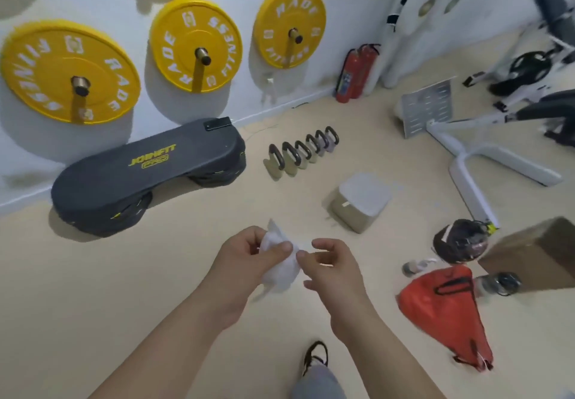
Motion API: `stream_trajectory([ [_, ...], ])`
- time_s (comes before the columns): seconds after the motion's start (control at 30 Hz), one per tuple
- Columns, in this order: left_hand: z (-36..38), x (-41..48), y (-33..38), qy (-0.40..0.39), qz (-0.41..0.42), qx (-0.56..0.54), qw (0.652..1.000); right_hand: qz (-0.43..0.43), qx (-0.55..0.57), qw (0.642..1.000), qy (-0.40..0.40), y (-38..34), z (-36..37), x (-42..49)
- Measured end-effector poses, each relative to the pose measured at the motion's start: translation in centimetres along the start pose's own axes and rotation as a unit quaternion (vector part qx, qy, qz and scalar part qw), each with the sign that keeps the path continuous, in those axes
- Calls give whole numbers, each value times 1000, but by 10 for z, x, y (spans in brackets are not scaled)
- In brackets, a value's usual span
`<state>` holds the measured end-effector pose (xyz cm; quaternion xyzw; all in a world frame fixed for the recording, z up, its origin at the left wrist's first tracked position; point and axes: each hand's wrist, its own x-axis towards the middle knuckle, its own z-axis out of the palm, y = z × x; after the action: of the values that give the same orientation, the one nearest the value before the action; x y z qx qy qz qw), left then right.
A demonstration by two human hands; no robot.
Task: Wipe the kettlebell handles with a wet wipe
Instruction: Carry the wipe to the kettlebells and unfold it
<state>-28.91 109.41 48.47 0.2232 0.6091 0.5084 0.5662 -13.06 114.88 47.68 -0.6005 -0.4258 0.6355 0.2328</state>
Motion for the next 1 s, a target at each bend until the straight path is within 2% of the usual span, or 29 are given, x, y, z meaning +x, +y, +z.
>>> stream_trajectory([
  [0.07,35,38,13,-20,2,23,1000,-26,-9,1000,6,-21,-26,27],
  [0.17,88,101,30,-33,5,50,998,-28,36,995,-91,-51,-67,79],
  [0.23,125,142,42,-32,5,59,998,-28,54,991,-121,-71,-95,118],
  [0.4,198,229,73,-14,-10,73,997,-7,49,989,-139,-122,-158,213],
  [0.57,232,320,106,5,-28,70,997,38,72,987,-140,-174,-184,309],
  [0.7,249,406,134,24,-14,91,995,56,92,988,-113,-213,-195,394],
  [1.0,321,597,216,25,-2,113,993,49,85,995,18,-324,-244,565],
])
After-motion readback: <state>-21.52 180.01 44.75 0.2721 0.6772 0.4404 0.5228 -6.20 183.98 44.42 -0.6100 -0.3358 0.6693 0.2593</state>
